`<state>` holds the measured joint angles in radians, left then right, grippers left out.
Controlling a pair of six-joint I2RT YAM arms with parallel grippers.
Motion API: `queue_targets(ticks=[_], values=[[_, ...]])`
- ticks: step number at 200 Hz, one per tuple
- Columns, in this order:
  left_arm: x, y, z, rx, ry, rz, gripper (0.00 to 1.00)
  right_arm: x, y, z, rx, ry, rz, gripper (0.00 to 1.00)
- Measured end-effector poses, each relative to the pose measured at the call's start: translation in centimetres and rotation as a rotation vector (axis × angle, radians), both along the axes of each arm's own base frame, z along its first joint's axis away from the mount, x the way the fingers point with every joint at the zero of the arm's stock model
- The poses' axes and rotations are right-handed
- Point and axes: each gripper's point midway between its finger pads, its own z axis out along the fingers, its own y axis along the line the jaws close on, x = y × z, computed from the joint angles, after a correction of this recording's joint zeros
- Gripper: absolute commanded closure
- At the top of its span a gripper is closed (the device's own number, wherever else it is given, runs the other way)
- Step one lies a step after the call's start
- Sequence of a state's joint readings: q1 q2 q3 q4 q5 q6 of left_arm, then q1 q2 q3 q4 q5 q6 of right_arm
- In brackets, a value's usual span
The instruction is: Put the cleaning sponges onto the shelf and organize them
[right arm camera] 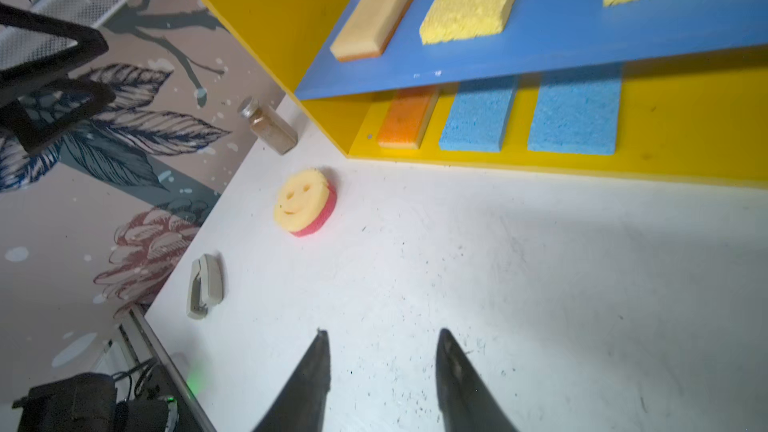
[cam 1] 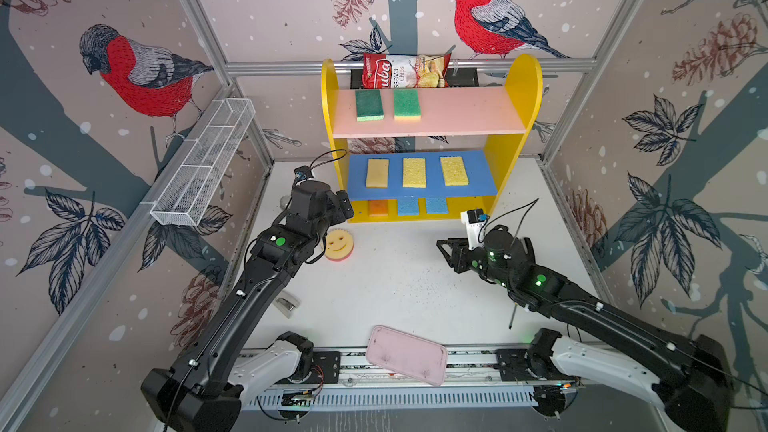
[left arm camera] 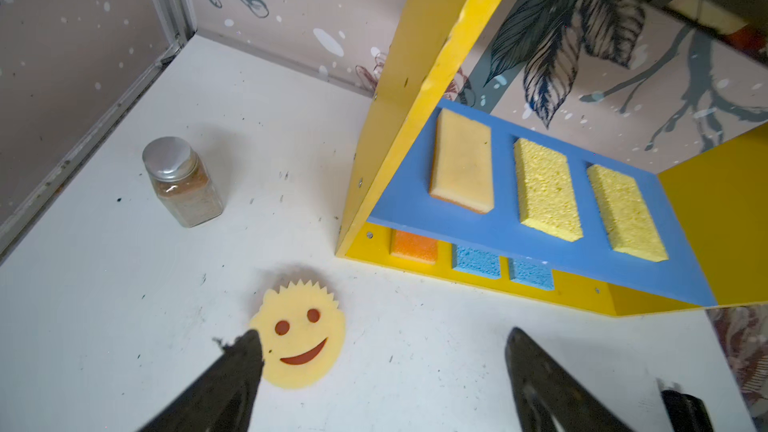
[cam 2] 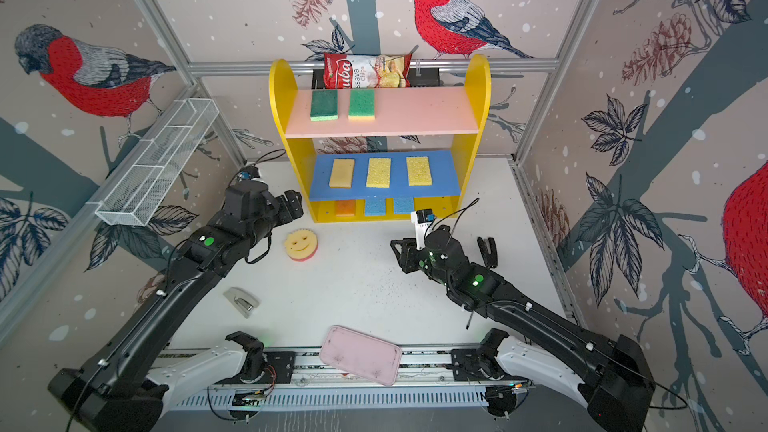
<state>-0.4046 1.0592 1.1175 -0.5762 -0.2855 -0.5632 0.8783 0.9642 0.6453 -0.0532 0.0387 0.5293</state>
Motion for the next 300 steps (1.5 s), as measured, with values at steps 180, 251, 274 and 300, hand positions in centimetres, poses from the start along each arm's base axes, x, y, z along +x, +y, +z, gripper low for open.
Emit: queue_targets(ticks=[180,251,274,300], values=[[-2.4,5.7,-22.7,-0.169,0.396,0.337,0.12,-1.9,-1.6,-5.2,-0.107,0.055,0.029,0.32],[-0.4,6.0,-26.3,-0.168,0.386,0.392,0.24,-0.8,-4.2,-6.5,-0.120,0.079,-0.042,0.32],[0.5,5.8,-26.4,-0.181,0.349,0.389,0.48,-0.5,-4.5,-6.7,-0.115,0.091,-0.047,0.31],[1.4,5.1,-26.2,-0.235,0.321,0.373,0.64,-0.4,-4.5,-7.2,-0.119,0.113,-0.043,0.32]])
